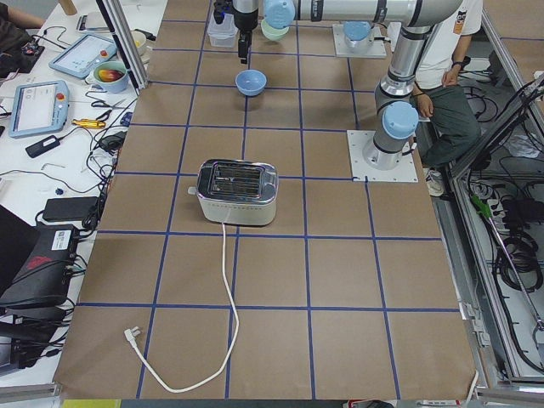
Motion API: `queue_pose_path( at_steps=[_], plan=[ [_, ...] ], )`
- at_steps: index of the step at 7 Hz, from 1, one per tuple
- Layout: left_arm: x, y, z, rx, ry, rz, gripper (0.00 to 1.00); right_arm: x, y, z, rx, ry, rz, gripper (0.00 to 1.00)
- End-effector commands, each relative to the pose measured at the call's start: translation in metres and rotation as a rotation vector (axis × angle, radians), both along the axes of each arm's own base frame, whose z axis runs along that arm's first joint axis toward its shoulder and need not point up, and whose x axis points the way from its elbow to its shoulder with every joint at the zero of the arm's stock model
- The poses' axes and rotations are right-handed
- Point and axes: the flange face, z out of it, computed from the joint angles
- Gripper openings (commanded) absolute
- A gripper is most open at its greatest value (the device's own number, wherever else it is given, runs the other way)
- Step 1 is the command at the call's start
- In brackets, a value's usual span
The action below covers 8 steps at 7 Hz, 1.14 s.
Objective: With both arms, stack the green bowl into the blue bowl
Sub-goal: 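Carry the green bowl over the blue bowl with the right gripper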
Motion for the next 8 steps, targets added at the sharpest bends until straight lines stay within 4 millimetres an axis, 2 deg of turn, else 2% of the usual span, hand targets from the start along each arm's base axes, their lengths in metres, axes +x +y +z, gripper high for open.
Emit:
queue_pose_path(
  at_steps=[1, 2, 3, 4, 5, 6, 7, 8],
  plan=[
    [0.02, 0.017, 0.023, -0.05, -0.003, -0.017, 1.0, 0.088, -0.037, 0.017, -0.011, -0.069, -0.11, 0.0],
    [0.03, 0.004, 0.024, -0.156, -0.009, -0.005, 1.0, 0.135, -0.049, 0.029, -0.024, -0.087, -0.147, 0.0],
    [0.031, 0.003, 0.028, -0.176, -0.01, 0.006, 1.0, 0.18, -0.059, 0.035, -0.025, -0.087, -0.183, 0.0],
    [0.032, 0.009, 0.033, -0.175, -0.062, 0.005, 1.0, 0.231, -0.06, 0.038, -0.02, -0.088, -0.223, 0.0],
    [0.045, 0.013, 0.034, -0.153, -0.18, 0.02, 1.0, 0.267, -0.059, 0.037, -0.013, -0.085, -0.226, 0.0],
    [0.044, 0.012, 0.031, -0.15, -0.168, 0.045, 1.0, 0.285, -0.058, 0.019, 0.022, -0.079, -0.234, 0.0],
    [0.037, 0.006, 0.028, -0.15, -0.088, 0.123, 1.0, 0.301, -0.053, 0.011, 0.028, -0.075, -0.204, 0.0],
    [0.036, 0.007, 0.03, -0.153, -0.084, 0.138, 1.0, 0.304, -0.053, 0.006, 0.035, -0.074, -0.201, 0.0]
  ],
)
